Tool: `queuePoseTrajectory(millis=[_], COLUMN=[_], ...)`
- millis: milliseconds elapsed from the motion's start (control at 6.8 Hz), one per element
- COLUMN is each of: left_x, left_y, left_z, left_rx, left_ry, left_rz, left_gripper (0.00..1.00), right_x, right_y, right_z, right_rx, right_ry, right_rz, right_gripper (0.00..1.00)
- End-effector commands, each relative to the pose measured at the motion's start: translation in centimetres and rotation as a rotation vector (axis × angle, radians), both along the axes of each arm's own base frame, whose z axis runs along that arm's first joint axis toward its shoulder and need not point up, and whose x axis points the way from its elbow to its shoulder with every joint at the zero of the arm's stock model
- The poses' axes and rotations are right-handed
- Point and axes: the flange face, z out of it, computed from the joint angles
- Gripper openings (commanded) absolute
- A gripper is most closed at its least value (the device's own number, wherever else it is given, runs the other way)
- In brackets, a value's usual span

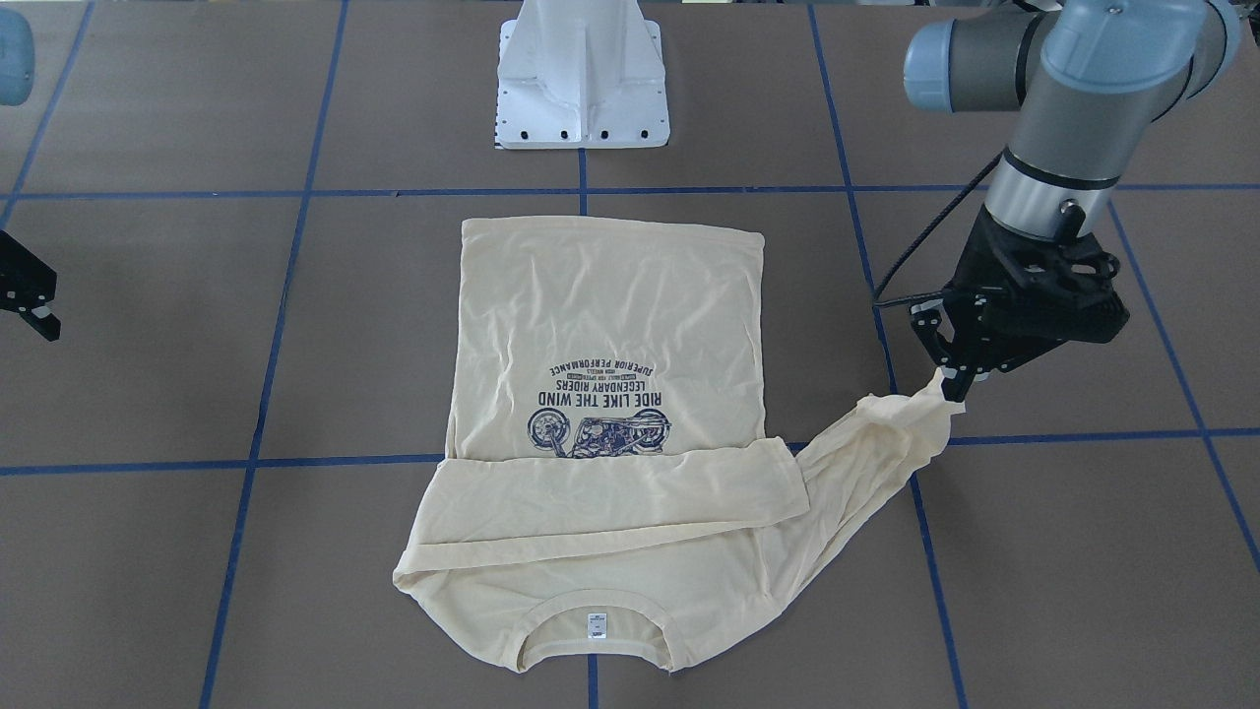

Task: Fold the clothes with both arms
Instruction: 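Lift the sleeve with the left gripper and lay it across the chest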

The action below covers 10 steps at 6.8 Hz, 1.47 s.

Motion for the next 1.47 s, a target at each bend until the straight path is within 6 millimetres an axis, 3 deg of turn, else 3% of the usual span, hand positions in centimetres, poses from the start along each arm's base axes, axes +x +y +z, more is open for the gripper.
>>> queuePoseTrajectory(millis=[0,441,882,1029,1324], left_x=[3.0,9.1,15.7,17.8,20.9], left_y=[-2.7,-2.0,1.2,0.3,-2.7], left_z=[-4.0,-10.3,-13.7,-15.2,-15.0], left_rx=[-0.008,0.045,0.112,0.114,0.136], left_ry=[0.019,0.048,0.088,0.088,0.099], left_rz=[-0.003,0.068,0.148,0.156,0.161], left_gripper=[0.00,0.00,0.00,0.00,0.00], right_x=[0.0,0.0,0.0,0.0,0.0], right_y=[0.0,0.0,0.0,0.0,0.0], right_z=[0.0,0.1,0.1,0.2,0.2], right_rx=[0.001,-0.001,-0.001,-0.004,-0.004], right_ry=[0.000,0.001,0.001,0.002,0.002], right_rz=[-0.001,-0.001,-0.001,-0.001,-0.001], right_gripper=[1.00,1.00,1.00,1.00,1.00])
